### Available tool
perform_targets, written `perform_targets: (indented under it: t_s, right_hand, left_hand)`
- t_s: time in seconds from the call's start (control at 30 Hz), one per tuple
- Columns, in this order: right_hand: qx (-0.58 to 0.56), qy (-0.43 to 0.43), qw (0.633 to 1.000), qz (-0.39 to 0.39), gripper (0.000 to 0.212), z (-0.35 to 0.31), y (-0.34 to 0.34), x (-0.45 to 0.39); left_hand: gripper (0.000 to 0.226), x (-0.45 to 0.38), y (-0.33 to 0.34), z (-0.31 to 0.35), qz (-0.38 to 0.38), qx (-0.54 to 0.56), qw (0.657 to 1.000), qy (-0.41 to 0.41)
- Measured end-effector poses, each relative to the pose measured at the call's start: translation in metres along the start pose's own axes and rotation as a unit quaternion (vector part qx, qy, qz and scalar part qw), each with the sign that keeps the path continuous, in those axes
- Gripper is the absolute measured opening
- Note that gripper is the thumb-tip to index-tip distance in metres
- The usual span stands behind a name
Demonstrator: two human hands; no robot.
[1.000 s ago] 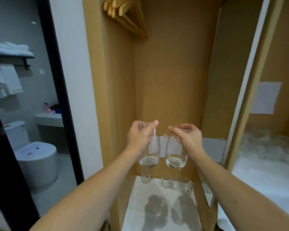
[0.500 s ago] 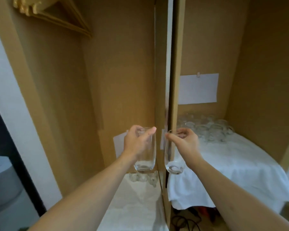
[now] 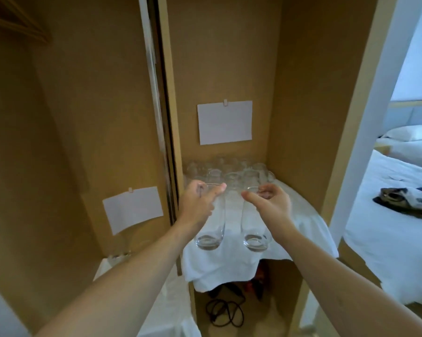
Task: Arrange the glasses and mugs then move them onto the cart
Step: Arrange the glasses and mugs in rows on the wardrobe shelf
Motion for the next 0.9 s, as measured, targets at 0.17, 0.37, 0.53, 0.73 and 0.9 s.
perform_targets:
  t_s: [0.17, 0.37, 0.53, 0.73, 0.9]
  right_hand:
    - [0.014, 0.018, 1.000, 0.015, 0.052, 0.016, -0.030, -0.001]
    - [0.025, 0.049, 0.998, 0.038, 0.056, 0.037, -0.050, -0.012]
    - [0.057, 0.070, 0.995, 0.044, 0.051, 0.038, -0.068, -0.033]
    - [0.057, 0.082, 0.992, 0.077, 0.063, 0.055, -0.079, -0.077]
    - [0.074, 0.092, 0.989, 0.088, 0.064, 0.071, -0.083, -0.122]
  left_hand:
    - [0.066, -0.008, 0.032, -0.016, -0.014, -0.030, 0.999, -0.038]
    - [0.068, -0.030, 0.060, -0.036, -0.030, -0.054, 0.997, -0.050]
    - [0.064, -0.066, 0.083, -0.044, -0.056, -0.030, 0.997, -0.054]
    - [0.067, -0.121, 0.115, -0.060, -0.105, -0.031, 0.992, -0.065]
    - [0.064, -0.169, 0.130, -0.074, -0.116, -0.034, 0.990, -0.069]
Point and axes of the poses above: each hand's wrist, its own x-axis away from the middle knuckle, its own y-axis out of the palm, z = x × y, the point moved 7 cm from there along -x, towards the middle knuckle, and after that the axes turned 12 degrees about -z, right-handed, at the moved point
